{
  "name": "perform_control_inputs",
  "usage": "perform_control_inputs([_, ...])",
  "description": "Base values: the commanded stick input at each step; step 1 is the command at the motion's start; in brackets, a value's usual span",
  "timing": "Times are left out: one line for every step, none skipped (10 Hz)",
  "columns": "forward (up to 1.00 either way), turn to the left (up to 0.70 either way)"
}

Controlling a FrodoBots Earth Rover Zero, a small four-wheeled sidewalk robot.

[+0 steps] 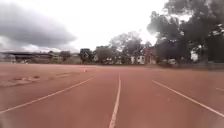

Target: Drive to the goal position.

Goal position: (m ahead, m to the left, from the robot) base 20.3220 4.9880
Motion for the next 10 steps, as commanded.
perform_control_inputs([0.45,0.00])
perform_control_inputs([0.45,0.00])
perform_control_inputs([0.45,0.00])
perform_control_inputs([0.45,0.00])
perform_control_inputs([0.45,0.00])
perform_control_inputs([0.45,0.00])
perform_control_inputs([0.45,0.00])
perform_control_inputs([0.45,0.00])
perform_control_inputs([0.45,0.00])
perform_control_inputs([0.45,0.00])
